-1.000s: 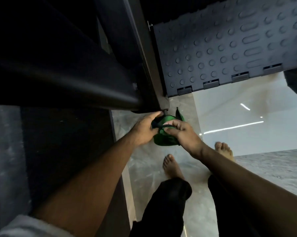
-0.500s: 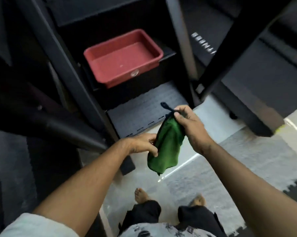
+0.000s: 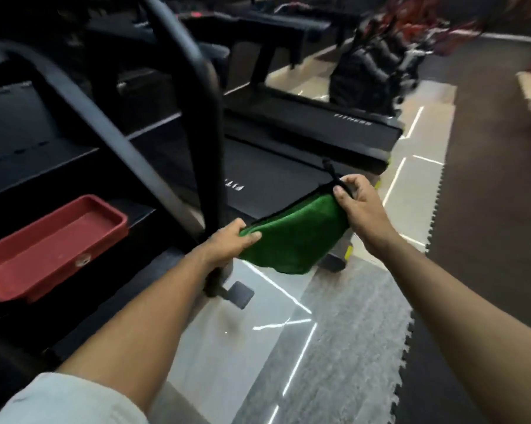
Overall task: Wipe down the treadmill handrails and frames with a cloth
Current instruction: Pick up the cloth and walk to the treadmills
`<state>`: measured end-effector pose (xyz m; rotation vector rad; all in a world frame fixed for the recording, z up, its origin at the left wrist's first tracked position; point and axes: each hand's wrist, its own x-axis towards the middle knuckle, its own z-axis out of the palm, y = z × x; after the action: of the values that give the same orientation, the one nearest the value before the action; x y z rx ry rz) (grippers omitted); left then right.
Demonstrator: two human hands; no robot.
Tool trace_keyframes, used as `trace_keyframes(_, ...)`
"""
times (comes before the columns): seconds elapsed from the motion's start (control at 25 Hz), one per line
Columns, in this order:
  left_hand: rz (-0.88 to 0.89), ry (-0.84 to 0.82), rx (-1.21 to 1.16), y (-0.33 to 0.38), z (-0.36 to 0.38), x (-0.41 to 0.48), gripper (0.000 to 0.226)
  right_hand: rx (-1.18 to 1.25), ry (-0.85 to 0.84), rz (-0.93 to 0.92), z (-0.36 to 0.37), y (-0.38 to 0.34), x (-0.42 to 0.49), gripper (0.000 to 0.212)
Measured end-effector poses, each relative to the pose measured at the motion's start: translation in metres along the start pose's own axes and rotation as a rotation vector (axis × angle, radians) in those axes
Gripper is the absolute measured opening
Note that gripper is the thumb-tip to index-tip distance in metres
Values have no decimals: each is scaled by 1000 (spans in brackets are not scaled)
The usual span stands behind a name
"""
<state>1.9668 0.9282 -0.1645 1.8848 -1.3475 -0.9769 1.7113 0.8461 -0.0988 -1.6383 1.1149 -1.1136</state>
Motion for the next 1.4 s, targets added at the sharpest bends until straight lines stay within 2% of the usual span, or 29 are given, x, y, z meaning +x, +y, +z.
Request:
trace_keyframes(0.04, -3, 13, -61, 28, 15, 14, 24, -52, 51, 11, -30, 11, 6, 3)
trace_keyframes(0.16, 59, -20, -118, 113, 77, 60, 12, -81, 244, 143, -111, 33, 15, 17)
trace_keyframes(0.32, 120, -81, -132, 203, 172, 106, 19, -83, 433, 253, -187, 58, 21, 13)
trace_keyframes(0.56, 183, -456, -332, 311, 310, 172, 12, -19, 390, 230, -256, 121, 77, 6)
trace_keyframes(0.68, 207, -601, -416, 349, 352, 227, 23, -48, 398, 168, -300, 150, 127, 6)
trace_keyframes(0.76, 214, -701, -479, 374, 374, 275, 33, -71, 387, 143, -336, 162, 167, 15)
trace_keyframes(0.84, 273, -778, -487, 401, 387, 313, 33, -41, 284, 151, -368, 164, 202, 32)
trace_keyframes(0.92, 380, -765, -433, 434, 402, 355, 20, 69, 211, 175, -405, 172, 246, 48)
trace_keyframes(0.96, 418, -745, -415, 450, 409, 375, 15, 100, 227, 175, -423, 179, 269, 51)
trace_keyframes(1.04, 467, -701, -386, 477, 425, 413, 16, 107, 319, 151, -451, 196, 312, 50)
trace_keyframes(1.16, 399, -596, -439, 507, 446, 480, 20, 154, 409, 205, -491, 232, 384, 46)
trace_keyframes(1.2, 379, -588, -459, 514, 451, 503, 23, 100, 375, 251, -506, 250, 410, 56)
trace_keyframes(1.28, 389, -619, -455, 529, 461, 546, 26, -27, 171, 323, -540, 284, 462, 84)
trace_keyframes(1.32, 397, -622, -459, 538, 466, 563, 25, -9, 50, 333, -554, 297, 486, 88)
trace_keyframes(1.4, 375, -532, -517, 560, 476, 594, 20, 111, -215, 334, -577, 312, 539, 66)
